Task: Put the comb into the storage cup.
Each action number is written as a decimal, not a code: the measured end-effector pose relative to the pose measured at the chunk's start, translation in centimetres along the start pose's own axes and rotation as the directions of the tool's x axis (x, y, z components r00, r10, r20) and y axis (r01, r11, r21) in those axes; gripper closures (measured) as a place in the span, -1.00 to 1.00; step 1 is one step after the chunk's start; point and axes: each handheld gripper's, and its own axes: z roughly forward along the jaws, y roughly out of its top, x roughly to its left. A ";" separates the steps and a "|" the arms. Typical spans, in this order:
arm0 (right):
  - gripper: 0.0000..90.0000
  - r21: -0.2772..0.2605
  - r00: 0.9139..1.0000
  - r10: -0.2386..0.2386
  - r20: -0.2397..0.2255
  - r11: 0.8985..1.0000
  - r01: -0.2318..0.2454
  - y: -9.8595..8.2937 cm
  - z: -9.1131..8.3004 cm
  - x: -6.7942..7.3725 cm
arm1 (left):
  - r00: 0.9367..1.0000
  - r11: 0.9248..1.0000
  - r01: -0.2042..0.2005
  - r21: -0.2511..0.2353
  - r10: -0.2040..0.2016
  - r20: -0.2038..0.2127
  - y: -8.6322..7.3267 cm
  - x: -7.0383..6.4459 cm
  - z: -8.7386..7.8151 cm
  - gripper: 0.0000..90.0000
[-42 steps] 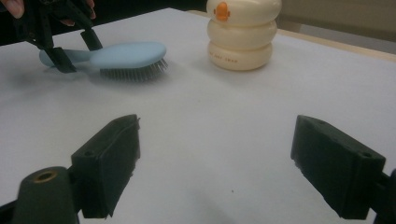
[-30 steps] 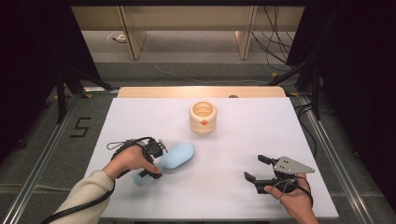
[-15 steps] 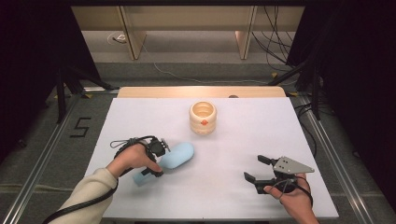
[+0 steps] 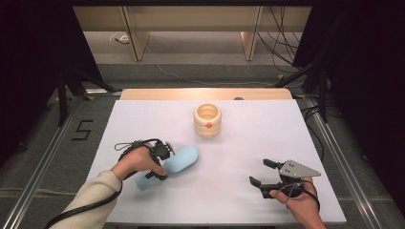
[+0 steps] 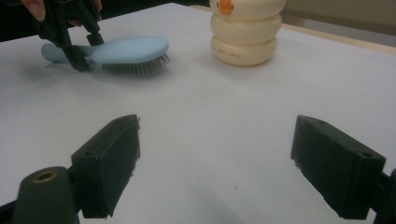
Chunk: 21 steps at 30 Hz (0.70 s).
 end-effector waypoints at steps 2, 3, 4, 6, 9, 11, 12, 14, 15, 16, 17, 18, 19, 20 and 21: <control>-0.63 0.000 1.000 0.000 -0.001 1.000 0.000 0.0 0.0 0.0 | 1.000 1.000 0.000 0.002 0.000 -0.001 0.0 0.0 0.0 -0.01; -0.63 0.001 1.000 -0.001 -0.001 1.000 0.001 0.0 0.0 0.0 | 1.000 1.000 -0.003 0.002 0.003 -0.003 0.1 0.0 0.0 0.01; -0.63 0.001 1.000 0.000 -0.001 1.000 0.000 0.0 0.0 0.0 | 1.000 1.000 -0.003 0.002 0.003 -0.001 0.1 0.0 0.0 0.01; -0.63 0.001 1.000 0.000 -0.001 1.000 0.000 0.0 0.0 0.0 | 1.000 1.000 0.003 0.000 -0.003 0.000 0.1 -0.1 0.0 0.00; -0.63 0.005 1.000 -0.003 -0.001 1.000 0.003 0.0 0.1 0.0 | 1.000 1.000 0.001 0.008 -0.001 0.000 0.2 0.0 0.0 0.01; -0.63 0.004 1.000 -0.002 -0.002 1.000 0.002 0.0 0.1 0.0 | 1.000 1.000 -0.001 0.010 0.001 -0.001 0.3 0.0 0.0 0.02; -0.63 0.004 1.000 -0.002 -0.001 1.000 0.002 0.0 0.0 0.0 | 1.000 1.000 -0.001 0.010 0.001 -0.001 0.3 0.0 0.0 0.02; -0.63 0.003 1.000 -0.001 -0.002 1.000 0.001 0.0 0.0 0.0 | 1.000 1.000 -0.003 0.013 0.003 -0.003 0.3 -0.1 0.0 0.02; -0.63 0.004 1.000 -0.001 -0.002 1.000 0.001 0.0 0.0 0.0 | 1.000 1.000 -0.004 0.015 0.004 -0.004 0.4 -0.1 0.0 0.02; -0.63 0.004 1.000 -0.001 -0.002 1.000 0.001 0.0 0.0 0.0 | 1.000 1.000 -0.004 0.015 0.004 -0.004 0.4 -0.1 0.0 0.02; -0.63 0.005 1.000 -0.002 -0.003 1.000 0.002 0.0 0.0 0.0 | 1.000 1.000 -0.006 0.017 0.006 -0.004 0.4 -0.1 0.0 0.02; -0.63 0.005 1.000 -0.002 -0.003 1.000 0.002 0.0 0.0 0.0 | 1.000 1.000 -0.006 0.017 0.006 -0.004 0.4 -0.1 0.0 0.03; -0.63 0.004 1.000 -0.001 -0.003 1.000 0.001 0.0 0.1 0.0 | 1.000 1.000 -0.005 0.014 0.005 -0.005 0.4 -0.1 0.0 0.03; -0.63 0.004 1.000 -0.001 -0.003 1.000 0.001 0.0 0.1 0.0 | 1.000 1.000 -0.005 0.014 0.005 -0.005 0.4 -0.1 0.0 0.04; -0.63 0.005 1.000 0.001 -0.003 1.000 -0.001 -0.1 0.1 0.0 | 1.000 1.000 -0.008 0.016 0.008 -0.003 0.5 -0.1 0.0 0.05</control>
